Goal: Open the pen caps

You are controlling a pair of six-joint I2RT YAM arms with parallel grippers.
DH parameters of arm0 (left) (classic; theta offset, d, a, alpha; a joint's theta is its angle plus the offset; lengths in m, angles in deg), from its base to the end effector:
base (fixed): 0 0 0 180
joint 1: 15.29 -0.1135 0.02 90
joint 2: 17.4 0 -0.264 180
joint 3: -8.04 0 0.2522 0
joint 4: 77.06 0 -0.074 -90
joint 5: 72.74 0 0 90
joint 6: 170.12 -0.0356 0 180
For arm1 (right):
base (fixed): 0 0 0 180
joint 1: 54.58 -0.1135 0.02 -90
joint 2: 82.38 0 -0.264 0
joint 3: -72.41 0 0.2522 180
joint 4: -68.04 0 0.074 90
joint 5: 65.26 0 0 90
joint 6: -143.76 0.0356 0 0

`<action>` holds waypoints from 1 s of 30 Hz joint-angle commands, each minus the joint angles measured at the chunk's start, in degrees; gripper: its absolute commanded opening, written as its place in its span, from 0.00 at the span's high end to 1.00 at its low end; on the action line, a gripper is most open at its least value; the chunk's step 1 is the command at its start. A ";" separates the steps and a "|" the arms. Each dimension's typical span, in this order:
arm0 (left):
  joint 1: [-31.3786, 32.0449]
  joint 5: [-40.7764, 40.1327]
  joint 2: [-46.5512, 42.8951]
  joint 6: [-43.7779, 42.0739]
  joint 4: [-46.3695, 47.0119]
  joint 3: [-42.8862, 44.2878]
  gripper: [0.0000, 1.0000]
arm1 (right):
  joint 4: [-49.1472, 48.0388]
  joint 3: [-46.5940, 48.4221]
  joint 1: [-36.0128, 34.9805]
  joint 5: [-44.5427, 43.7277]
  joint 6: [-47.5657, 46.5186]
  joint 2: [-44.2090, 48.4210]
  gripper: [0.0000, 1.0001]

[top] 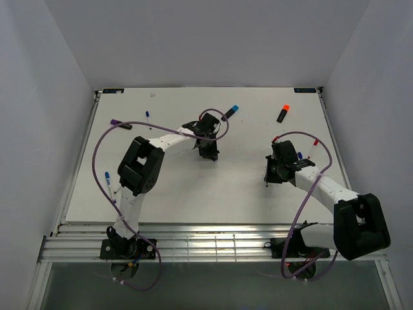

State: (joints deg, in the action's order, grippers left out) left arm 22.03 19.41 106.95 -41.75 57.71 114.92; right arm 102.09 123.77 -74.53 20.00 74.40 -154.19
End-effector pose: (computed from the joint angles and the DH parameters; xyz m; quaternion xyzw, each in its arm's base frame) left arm 0.3648 -0.2798 0.1584 -0.0045 0.9716 -0.1592 0.1751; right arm 0.2242 0.0783 0.1871 0.0183 0.9515 0.0687 0.2994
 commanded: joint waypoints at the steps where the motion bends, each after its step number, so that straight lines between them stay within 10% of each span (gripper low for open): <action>1: 0.30 -3.29 -10.34 -2.33 2.63 -8.72 1.00 | -0.69 1.41 1.05 -0.62 -2.80 -2.54 0.92; 14: 1.79 -2.24 -26.18 -1.28 8.26 -31.41 1.00 | -5.36 11.17 -2.20 2.10 -4.74 -14.22 0.92; 30: 2.14 -3.56 -26.53 0.39 9.67 -35.55 0.89 | -6.93 11.27 -2.73 1.66 -2.89 -18.72 0.88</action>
State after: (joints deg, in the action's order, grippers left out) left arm 23.89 17.05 82.67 -42.12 66.85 80.21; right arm 96.52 136.23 -77.00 22.10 71.32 -173.90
